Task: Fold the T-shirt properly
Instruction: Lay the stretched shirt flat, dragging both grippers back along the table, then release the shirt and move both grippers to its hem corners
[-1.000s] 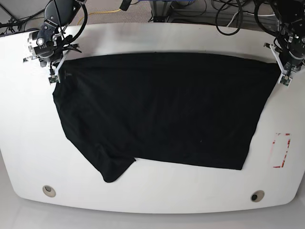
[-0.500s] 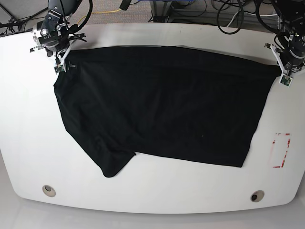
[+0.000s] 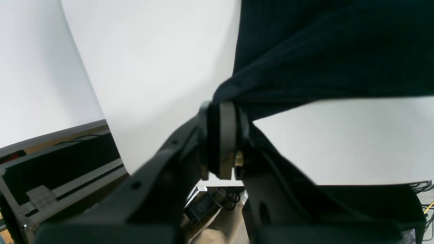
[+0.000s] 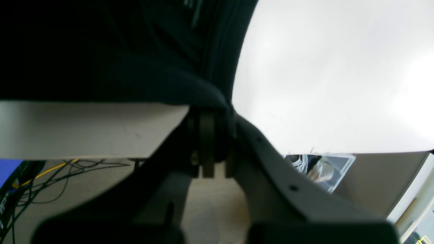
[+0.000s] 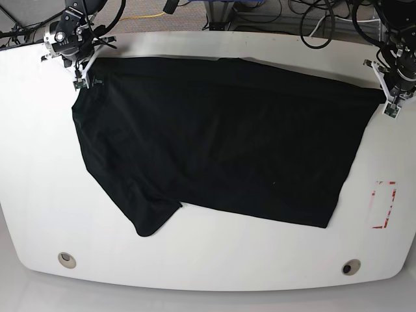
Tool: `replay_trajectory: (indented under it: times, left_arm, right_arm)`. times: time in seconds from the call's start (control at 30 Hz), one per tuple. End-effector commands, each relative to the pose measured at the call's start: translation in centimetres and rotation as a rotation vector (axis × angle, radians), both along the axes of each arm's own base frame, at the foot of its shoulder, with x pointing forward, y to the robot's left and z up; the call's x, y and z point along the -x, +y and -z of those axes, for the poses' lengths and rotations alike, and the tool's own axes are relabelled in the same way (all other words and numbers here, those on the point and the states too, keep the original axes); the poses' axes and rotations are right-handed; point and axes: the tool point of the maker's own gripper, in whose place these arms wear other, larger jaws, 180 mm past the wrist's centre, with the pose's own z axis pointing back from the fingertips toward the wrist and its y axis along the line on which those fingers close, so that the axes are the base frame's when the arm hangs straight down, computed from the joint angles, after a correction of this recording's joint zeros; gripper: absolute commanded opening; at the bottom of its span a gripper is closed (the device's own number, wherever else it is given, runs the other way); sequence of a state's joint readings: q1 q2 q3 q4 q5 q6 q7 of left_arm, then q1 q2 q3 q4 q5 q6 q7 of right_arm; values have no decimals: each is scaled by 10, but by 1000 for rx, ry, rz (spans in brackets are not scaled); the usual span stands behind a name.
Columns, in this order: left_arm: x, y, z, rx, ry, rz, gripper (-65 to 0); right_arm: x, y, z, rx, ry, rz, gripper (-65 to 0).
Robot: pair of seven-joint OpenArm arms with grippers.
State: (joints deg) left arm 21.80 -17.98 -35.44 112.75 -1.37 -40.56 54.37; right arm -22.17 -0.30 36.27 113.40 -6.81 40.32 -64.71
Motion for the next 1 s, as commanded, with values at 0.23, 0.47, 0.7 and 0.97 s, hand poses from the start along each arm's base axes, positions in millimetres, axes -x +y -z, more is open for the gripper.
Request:
replay_trajectory:
  times: [0.23,0.47,0.7,0.97]
  left_arm:
    - [-1,4,-8,-25,-13,-2,-486]
    - [-3,-2,-4,-18,-3,18,-243]
    - [-13,-9,-10,13,-47,27,-258]
    - [-46,-25,-26,97,-178,7,-279]
  right_arm:
    - [-4,4,-8,-58,-61,9,-392]
    - [-6,19,-20,-259,-199,50,-109]
    - [-26,17,-50,-419,-345,53,-113]
    - [-75,-4,-65,-436,-437,96,-113]
